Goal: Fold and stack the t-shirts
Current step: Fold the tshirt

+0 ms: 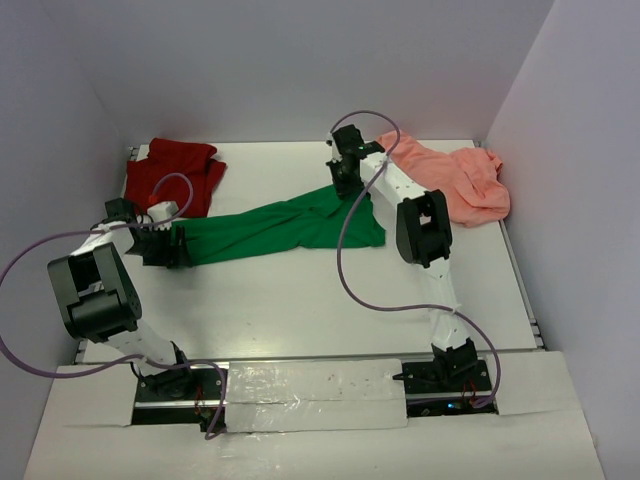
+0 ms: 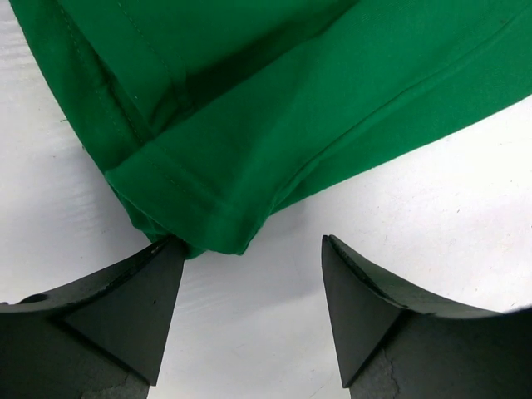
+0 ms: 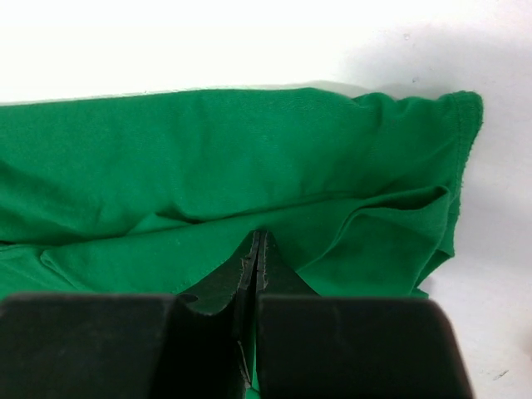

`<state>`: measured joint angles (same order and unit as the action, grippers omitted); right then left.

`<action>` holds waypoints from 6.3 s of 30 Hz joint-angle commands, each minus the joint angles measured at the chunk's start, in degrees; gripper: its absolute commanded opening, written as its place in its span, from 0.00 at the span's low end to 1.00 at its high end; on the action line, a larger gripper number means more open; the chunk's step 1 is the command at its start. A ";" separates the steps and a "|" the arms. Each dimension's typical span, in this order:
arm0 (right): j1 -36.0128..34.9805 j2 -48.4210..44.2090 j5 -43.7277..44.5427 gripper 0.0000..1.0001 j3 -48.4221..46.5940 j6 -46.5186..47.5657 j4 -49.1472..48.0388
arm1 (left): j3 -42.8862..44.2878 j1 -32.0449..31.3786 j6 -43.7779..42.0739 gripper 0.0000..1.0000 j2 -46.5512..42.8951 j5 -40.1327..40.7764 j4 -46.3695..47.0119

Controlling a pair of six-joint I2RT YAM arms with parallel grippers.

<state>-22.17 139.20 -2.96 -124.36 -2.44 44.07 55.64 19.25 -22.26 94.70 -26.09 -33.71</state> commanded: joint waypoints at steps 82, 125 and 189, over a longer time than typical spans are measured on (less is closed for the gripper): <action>-1.64 -4.64 -0.64 0.00 -0.80 1.38 -0.31 | -2.64 -2.37 4.59 0.71 -6.81 1.21 3.83; -1.56 -5.25 -1.26 0.00 -0.10 1.65 -0.04 | -3.96 -3.16 6.97 0.06 -6.89 8.86 9.02; -1.20 -4.29 -3.54 0.00 1.48 1.38 -0.57 | 11.50 -10.98 12.77 0.00 -2.50 15.46 7.88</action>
<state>-23.38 138.74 -5.72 -123.17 -1.41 44.14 63.90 8.32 -10.72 90.65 -8.60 -25.93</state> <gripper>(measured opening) 0.005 0.015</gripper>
